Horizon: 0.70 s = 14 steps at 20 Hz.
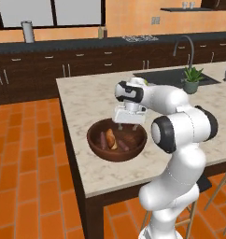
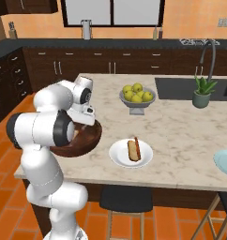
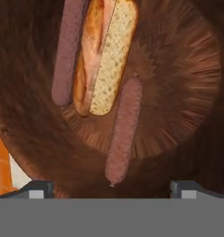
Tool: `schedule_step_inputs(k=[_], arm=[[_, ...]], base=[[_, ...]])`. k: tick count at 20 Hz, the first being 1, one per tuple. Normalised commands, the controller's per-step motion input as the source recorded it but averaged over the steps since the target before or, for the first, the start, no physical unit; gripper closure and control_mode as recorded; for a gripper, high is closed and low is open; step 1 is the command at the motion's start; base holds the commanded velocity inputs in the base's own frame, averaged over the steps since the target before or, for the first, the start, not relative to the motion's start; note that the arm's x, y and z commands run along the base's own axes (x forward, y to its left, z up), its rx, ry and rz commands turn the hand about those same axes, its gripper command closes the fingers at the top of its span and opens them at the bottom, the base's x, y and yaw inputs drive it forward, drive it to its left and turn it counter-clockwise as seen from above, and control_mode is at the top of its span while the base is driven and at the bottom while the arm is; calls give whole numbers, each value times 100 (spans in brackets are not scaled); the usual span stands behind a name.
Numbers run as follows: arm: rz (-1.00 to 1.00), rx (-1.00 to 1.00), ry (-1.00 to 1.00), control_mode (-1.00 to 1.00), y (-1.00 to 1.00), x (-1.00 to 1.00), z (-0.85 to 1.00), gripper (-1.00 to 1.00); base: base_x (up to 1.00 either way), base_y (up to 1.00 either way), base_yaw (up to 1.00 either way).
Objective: Place one bun and one sausage from the bowl on each plate.
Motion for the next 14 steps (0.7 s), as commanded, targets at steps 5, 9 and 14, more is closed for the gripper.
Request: schedule_step_inputs(k=[5,9,14], arm=[[5,-5,0,-100,70,0,0,-100],[3,-1,0,-100,34,0,-30,-100],[1,0,0,-100,7,1,-38,-100]], base=[[0,0,0],[0,0,0],[0,0,0]])
